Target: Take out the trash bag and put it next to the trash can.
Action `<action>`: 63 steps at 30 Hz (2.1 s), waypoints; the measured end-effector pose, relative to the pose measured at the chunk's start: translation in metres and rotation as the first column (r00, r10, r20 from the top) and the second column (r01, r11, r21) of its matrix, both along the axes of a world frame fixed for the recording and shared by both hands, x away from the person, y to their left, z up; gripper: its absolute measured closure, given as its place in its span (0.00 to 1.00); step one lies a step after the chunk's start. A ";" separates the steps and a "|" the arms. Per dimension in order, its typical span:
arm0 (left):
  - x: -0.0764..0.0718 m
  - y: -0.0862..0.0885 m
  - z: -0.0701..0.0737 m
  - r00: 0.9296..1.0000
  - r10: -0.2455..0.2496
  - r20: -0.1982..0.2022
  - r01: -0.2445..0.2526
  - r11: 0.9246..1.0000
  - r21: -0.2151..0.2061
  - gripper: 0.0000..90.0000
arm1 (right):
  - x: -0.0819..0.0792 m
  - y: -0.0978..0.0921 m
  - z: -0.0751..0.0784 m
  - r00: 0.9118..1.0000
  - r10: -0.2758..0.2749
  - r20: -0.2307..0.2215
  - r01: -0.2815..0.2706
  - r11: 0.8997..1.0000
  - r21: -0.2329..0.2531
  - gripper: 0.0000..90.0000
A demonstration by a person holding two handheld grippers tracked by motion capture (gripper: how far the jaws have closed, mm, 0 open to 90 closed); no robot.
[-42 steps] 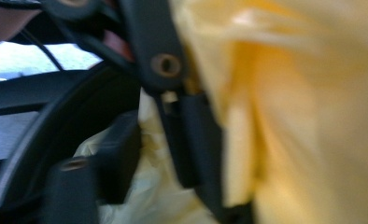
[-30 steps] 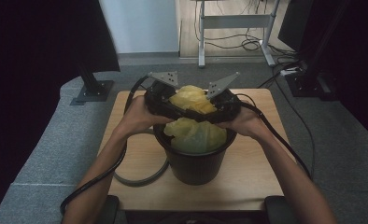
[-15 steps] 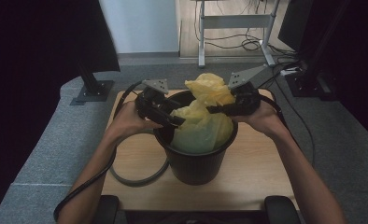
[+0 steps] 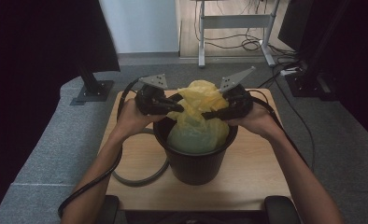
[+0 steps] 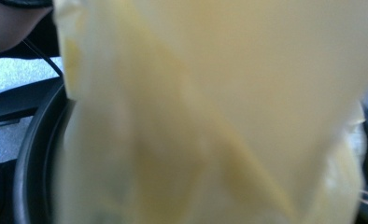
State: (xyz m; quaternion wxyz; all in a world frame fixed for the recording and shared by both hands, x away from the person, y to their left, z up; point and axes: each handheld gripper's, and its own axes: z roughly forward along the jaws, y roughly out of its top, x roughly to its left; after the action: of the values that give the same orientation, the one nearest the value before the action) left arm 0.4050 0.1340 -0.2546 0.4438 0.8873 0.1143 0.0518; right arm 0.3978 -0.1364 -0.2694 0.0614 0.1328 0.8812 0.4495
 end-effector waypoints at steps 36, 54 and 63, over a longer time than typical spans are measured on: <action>0.009 0.002 -0.021 0.996 0.047 -0.074 -0.042 0.997 0.068 0.37 | -0.002 -0.001 0.004 0.998 -0.044 0.045 0.042 0.998 0.040 0.86; 0.007 -0.003 -0.017 0.998 -0.017 -0.060 0.017 1.000 0.007 0.99 | -0.005 -0.003 0.007 0.999 -0.006 0.032 0.004 0.999 0.045 0.86; 0.001 -0.007 -0.009 0.999 -0.046 -0.011 0.046 0.999 -0.014 0.99 | -0.003 0.017 -0.003 0.998 0.054 -0.028 -0.054 0.999 -0.001 0.55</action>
State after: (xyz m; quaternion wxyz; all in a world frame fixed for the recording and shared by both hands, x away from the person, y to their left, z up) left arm 0.4061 0.1271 -0.2637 0.4502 0.8870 0.0968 0.0359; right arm 0.3947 -0.1194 -0.2722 0.0371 0.1149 0.8857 0.4484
